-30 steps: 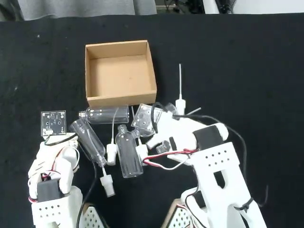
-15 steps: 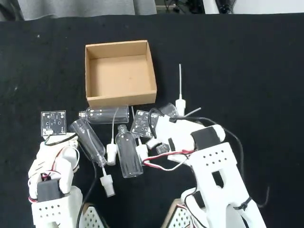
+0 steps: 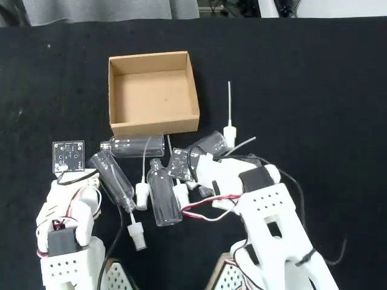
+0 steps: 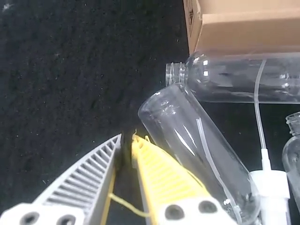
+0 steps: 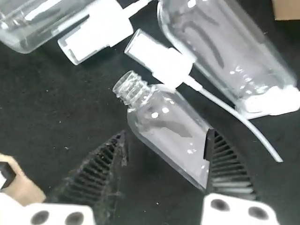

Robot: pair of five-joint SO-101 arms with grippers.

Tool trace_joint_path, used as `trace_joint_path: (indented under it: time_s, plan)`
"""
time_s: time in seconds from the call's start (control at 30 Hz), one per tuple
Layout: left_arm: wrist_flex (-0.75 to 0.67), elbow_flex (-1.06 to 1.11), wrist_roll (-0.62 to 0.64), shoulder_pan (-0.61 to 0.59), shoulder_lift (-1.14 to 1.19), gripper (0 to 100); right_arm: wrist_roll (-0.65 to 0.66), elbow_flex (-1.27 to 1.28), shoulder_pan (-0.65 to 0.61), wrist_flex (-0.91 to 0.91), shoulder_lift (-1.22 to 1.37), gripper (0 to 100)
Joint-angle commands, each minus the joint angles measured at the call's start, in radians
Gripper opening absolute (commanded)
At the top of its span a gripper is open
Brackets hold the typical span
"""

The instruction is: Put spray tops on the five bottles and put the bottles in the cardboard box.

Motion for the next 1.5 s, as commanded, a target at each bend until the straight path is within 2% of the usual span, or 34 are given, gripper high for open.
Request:
trace_joint_path:
  time_s: [0.0,0.23,0.47,0.77,1.1,1.47]
  plan:
    - [-0.018,-0.012,-0.006,0.007,-0.005,3,0.012,-0.016,-0.015,-0.075,0.085,24.8]
    - [-0.018,-0.012,-0.006,-0.001,-0.005,3,0.009,-0.027,-0.012,-0.176,0.249,24.8]
    - [-0.02,-0.012,-0.006,-0.001,-0.005,3,0.006,-0.071,0.069,-0.181,0.298,24.8]
    - [-0.02,-0.012,-0.006,-0.001,-0.005,3,-0.129,-0.067,0.084,-0.173,0.302,24.8]
    - [-0.02,-0.012,-0.006,-0.002,-0.005,3,-0.344,-0.071,0.087,-0.173,0.3,24.7]
    - [-0.02,-0.012,-0.006,-0.002,-0.005,3,-0.482,-0.071,0.089,-0.17,0.295,24.7]
